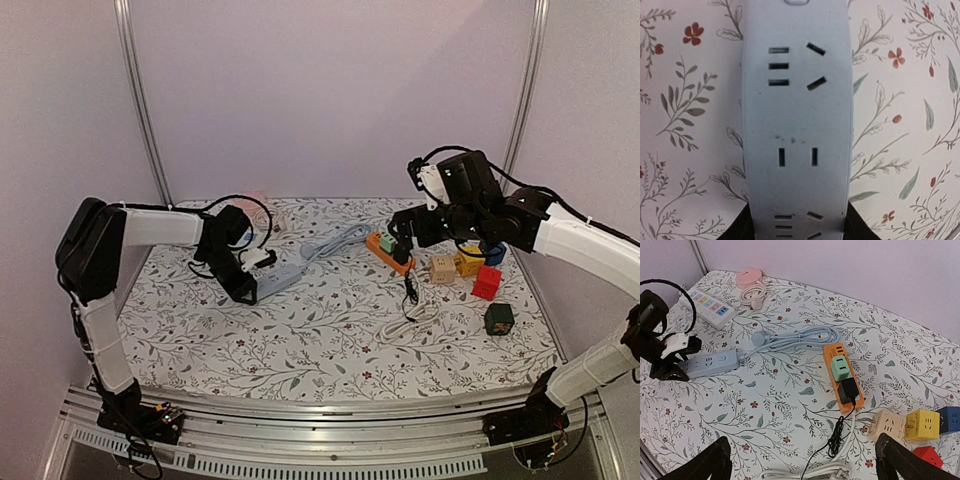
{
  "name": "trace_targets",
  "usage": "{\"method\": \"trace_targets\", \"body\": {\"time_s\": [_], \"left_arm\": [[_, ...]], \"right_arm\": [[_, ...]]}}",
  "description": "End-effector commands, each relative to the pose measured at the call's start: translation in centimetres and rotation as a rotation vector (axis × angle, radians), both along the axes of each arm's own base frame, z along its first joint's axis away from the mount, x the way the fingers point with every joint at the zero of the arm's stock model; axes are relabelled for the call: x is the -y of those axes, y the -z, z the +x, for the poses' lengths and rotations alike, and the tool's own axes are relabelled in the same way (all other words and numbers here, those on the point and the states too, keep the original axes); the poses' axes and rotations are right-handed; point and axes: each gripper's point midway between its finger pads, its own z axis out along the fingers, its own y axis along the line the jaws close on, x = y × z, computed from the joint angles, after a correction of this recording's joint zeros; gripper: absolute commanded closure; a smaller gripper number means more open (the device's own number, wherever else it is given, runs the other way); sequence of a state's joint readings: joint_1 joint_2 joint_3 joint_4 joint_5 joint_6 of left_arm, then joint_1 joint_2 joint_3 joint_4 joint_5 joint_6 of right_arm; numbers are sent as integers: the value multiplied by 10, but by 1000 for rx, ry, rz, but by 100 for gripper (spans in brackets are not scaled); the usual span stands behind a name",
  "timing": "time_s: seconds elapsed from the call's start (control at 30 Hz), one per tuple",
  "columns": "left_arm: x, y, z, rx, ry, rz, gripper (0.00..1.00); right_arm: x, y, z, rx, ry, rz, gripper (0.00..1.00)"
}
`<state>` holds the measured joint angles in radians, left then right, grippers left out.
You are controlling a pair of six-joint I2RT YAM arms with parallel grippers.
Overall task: Insert the plug
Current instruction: Move the socket to the center of the board.
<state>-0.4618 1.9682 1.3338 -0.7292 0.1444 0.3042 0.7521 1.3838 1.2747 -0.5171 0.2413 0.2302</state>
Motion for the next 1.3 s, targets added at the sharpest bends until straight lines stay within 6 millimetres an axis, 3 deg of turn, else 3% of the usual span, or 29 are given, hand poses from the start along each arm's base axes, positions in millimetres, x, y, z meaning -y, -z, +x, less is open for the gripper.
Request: {"method": "trace_targets", "body": {"time_s": [0.0, 0.1, 0.23, 0.47, 0.6, 0.63, 0.73, 0.87, 0.93, 1.0, 1.07, 1.27], "left_arm": [[-45, 23, -113, -282, 282, 105, 100], [-55, 26, -141, -286, 423, 126, 100], [-53, 28, -161, -270, 548, 110, 100], [-14, 33, -160, -202, 676, 101, 100], [7, 41, -151, -138, 755, 156, 100], [12, 42, -148, -128, 764, 167, 97], [21, 39, -143, -117, 767, 168, 70], [22, 26, -140, -86, 770, 156, 37], [21, 14, -139, -75, 756, 140, 25], [19, 0, -134, -57, 732, 127, 21], [17, -17, -123, -37, 685, 101, 19], [-1, -56, -99, 4, 553, 42, 18]], "right_arm": [[9, -8, -8, 21, 2, -14, 1], [28, -15, -4, 47, 113, -3, 1], [48, -20, -8, 69, 196, 16, 1], [70, -22, -22, 54, 253, 33, 1], [111, -3, -25, -46, 410, -3, 1], [124, 6, -25, -106, 466, 24, 1], [156, 44, -27, -282, 562, 73, 1], [206, 79, -29, -375, 677, -20, 1], [231, 95, -27, -416, 729, -63, 1], [257, 108, -22, -457, 800, -73, 1], [266, 119, -15, -497, 819, -66, 1], [242, 145, 9, -605, 696, -57, 16]]}}
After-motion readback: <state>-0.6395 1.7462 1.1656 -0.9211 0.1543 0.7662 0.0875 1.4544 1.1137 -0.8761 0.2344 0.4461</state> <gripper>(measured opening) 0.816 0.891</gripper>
